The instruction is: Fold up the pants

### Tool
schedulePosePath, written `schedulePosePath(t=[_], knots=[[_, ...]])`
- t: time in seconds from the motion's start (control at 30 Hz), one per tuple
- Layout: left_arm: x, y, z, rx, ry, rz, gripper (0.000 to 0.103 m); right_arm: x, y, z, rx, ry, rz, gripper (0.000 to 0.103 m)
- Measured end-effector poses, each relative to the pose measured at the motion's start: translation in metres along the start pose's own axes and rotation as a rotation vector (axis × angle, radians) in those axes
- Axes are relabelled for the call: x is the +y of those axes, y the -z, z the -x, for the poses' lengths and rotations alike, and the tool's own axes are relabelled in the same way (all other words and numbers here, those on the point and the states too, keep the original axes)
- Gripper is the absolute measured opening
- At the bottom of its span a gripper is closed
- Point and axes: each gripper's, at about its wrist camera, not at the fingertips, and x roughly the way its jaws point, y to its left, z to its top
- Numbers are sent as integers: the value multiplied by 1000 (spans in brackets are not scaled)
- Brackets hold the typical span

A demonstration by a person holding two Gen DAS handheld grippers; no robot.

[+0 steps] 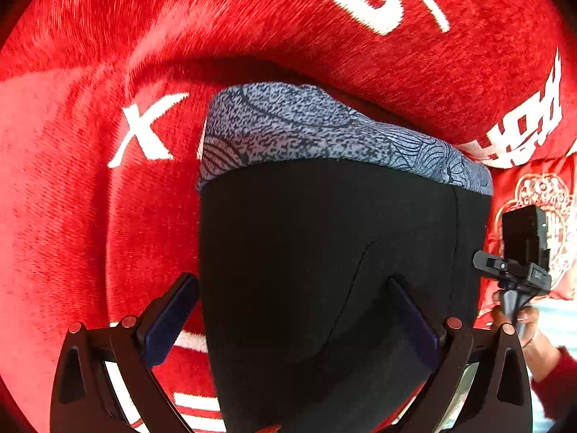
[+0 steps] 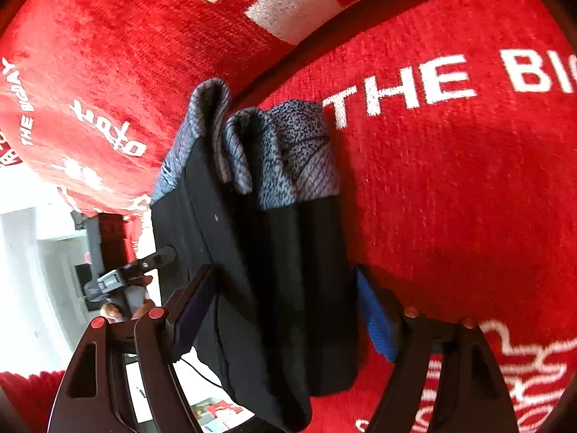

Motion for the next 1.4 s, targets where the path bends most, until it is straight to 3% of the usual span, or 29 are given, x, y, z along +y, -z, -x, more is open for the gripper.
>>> schedulePosePath(t=[0.2, 0.4, 0.47, 0.67, 0.77, 0.9, 1.2, 1.4], knots=[[9, 7, -1, 13, 54, 50, 103, -3, -8, -5, 23, -70, 24, 83], [-8, 6, -3, -20, 0, 35, 103, 0, -15, -10, 48, -62, -38, 80], [-17, 9, -1, -49, -13, 5, 91, 5, -15, -14, 48, -34, -30, 75], [-36, 17, 9, -121, -24, -39, 71, 17, -10, -5, 19, -55, -34, 53], [-37, 20, 19, -143, -27, -34, 64, 21, -4, 2, -1, -85, -46, 46], [-42, 27, 33, -166, -15, -35, 63, 25, 4, 7, -2, -124, -47, 44], [-58, 73, 61, -156, -32, -60, 63, 48, 57, 13, 22, -161, -51, 44], [-42, 119, 65, -128, -44, -22, 63, 43, 94, 11, 56, -132, -58, 44]])
